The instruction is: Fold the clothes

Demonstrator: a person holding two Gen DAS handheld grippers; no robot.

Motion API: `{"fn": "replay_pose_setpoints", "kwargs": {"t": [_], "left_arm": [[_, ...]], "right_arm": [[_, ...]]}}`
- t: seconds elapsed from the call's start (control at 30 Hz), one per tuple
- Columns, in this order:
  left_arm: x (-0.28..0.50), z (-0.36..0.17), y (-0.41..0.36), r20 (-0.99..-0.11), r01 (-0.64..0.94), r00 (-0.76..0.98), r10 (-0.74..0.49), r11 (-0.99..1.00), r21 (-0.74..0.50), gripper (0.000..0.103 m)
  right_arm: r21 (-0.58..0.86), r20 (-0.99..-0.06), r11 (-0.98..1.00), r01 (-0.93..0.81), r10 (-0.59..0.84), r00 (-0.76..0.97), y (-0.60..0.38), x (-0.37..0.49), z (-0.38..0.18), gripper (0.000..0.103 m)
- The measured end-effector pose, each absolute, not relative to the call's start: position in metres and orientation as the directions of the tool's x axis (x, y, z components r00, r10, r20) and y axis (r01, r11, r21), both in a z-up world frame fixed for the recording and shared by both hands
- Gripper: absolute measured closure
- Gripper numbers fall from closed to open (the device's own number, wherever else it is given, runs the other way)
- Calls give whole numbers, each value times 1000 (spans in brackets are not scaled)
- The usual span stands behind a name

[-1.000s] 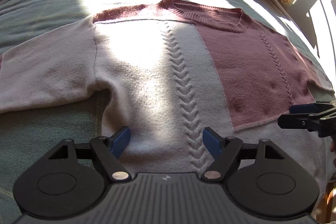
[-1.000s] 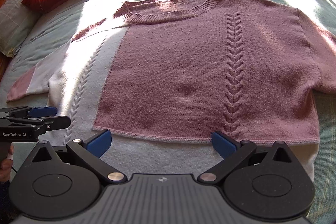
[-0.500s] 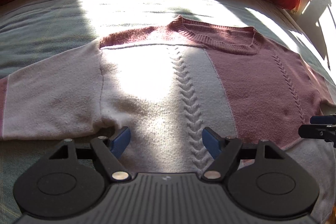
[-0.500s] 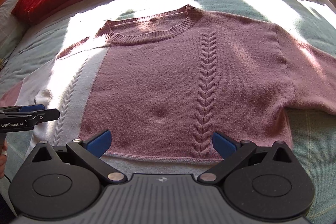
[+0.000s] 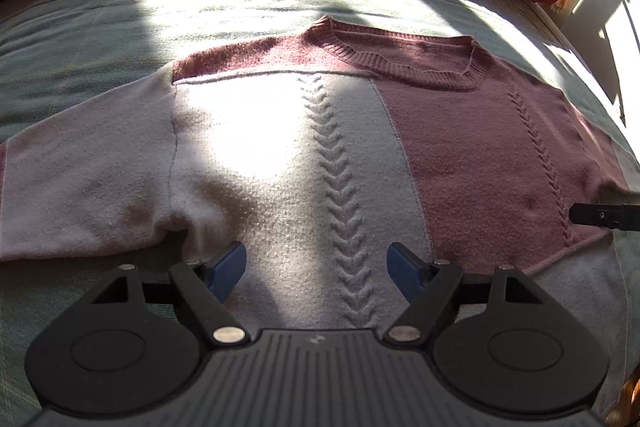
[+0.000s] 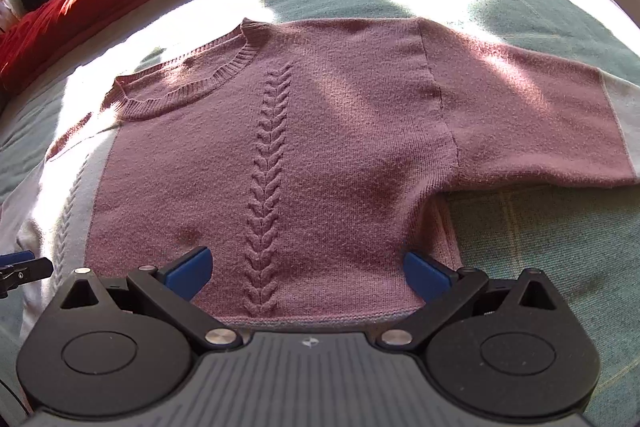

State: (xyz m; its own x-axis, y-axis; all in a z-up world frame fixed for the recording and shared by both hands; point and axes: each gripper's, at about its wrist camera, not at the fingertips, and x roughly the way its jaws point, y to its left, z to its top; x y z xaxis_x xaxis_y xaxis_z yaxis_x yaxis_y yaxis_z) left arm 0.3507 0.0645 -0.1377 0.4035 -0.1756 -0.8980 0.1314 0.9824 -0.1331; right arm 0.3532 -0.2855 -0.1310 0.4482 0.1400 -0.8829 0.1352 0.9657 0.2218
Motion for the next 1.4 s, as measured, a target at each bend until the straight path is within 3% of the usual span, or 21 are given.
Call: {"fn": "replay_pose_setpoints", "kwargs": {"t": [0.1,0.33,0.5,0.77,0.97,1.2,1.4], "left_arm": [[353,-141,69,-915,98,379,-136,990,-106,25],[344,-125,57,-909,157,369,-195,977,-146,25],[335,-145,62,-938,135,314,-145,985,-108,25],[350,-126,80,-882,96,443,-160,987,-130,25],[366,-149,87,-907,60,399,-135,991,-121,26],[360,-112,76,-852,120,486,-194,981,-155,24],[386,-144,83,-891,86,439,-116,993,-87,24]], "right_arm": [[203,-883,969,140,119,455,-291,344,-128,0],[248,-872,967,56,197,447,-268,342,-115,0],[191,-912,977,93,142,384,-260,342,-132,0],[144,-923,986,83,104,371,-253,343,-136,0],[93,-930,994,54,68,361,-245,344,-138,0],[83,-931,995,61,56,360,-243,346,-140,0],[68,-933,997,43,48,358,-242,347,-140,0]]}}
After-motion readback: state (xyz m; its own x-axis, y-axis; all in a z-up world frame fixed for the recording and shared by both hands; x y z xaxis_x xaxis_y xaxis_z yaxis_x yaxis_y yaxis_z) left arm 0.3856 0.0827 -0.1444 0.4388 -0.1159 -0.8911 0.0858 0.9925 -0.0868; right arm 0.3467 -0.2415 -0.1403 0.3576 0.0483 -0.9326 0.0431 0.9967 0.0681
